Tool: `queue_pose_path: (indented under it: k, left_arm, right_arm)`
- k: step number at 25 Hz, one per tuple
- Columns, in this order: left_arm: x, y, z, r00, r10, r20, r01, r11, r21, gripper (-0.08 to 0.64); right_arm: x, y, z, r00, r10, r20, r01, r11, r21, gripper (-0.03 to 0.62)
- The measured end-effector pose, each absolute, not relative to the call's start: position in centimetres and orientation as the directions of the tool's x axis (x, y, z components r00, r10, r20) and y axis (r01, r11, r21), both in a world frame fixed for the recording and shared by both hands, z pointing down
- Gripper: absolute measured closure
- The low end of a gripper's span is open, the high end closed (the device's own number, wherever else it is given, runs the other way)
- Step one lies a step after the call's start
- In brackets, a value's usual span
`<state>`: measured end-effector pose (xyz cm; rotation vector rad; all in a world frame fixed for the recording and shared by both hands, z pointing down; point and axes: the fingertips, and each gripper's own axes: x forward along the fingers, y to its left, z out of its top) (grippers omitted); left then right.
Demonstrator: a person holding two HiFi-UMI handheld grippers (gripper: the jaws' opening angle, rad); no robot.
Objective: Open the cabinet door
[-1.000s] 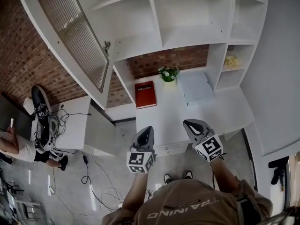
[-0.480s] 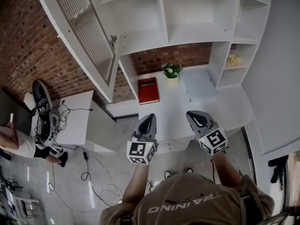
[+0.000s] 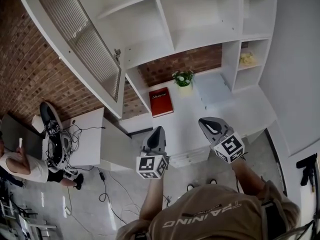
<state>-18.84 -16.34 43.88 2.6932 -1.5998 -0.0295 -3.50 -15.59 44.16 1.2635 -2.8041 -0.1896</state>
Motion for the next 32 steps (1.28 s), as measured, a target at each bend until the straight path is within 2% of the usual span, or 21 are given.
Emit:
queue_pose_path:
  k: [32]
  left_arm:
    - [-17.4,-16.5,45.7,0.483,-0.876,0.001,-0.874,-0.482,0.063,0.551]
  right_arm:
    - [-2.8,-15.7,45.3,-0.668,-0.744,0.022,-0.734,0.664,0.144,0.580]
